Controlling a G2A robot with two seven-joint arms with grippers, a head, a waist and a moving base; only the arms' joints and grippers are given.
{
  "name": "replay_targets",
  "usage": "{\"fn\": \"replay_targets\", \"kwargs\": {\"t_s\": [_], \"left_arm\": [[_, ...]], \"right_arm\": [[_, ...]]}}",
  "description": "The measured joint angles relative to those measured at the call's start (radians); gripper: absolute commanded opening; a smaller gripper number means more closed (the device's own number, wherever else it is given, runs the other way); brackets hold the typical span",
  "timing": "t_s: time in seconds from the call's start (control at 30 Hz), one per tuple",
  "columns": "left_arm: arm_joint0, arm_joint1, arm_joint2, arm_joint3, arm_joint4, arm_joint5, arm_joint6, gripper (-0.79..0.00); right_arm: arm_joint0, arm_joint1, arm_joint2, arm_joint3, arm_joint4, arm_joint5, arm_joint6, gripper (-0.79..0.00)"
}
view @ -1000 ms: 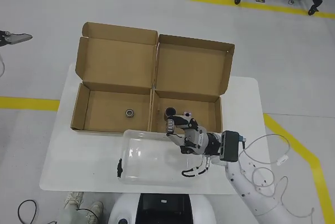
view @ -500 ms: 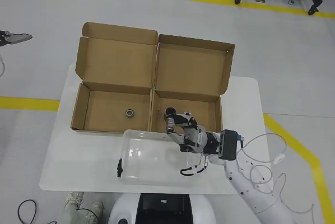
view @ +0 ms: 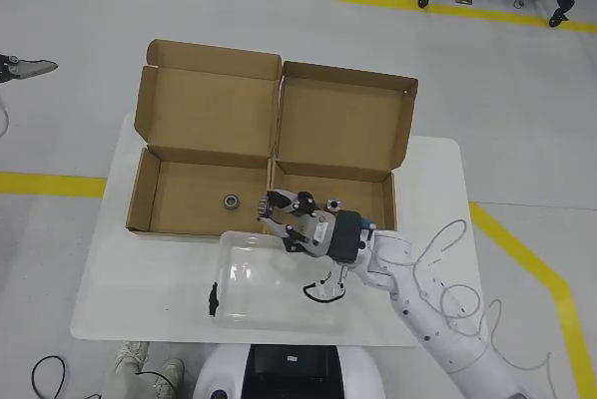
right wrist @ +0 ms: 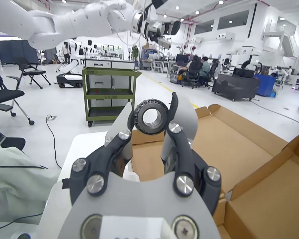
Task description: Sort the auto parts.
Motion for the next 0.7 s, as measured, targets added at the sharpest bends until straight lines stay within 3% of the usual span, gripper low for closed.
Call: {"fn": "replay_targets", "kwargs": {"t_s": [0.47, 0.7], "left_arm": [[0.000, 0.000, 0.000, 0.000, 0.000, 0.000, 0.000, 0.000], [0.000, 0.000, 0.000, 0.000, 0.000, 0.000, 0.000, 0.000]], "right_arm": [[0.146, -0.065, -0.130, 0.042, 0.131, 0.142, 0.507, -0.785], [0.219, -0.109, -0.207, 0.108, 0.156, 0.222, 0.646, -0.785]]}}
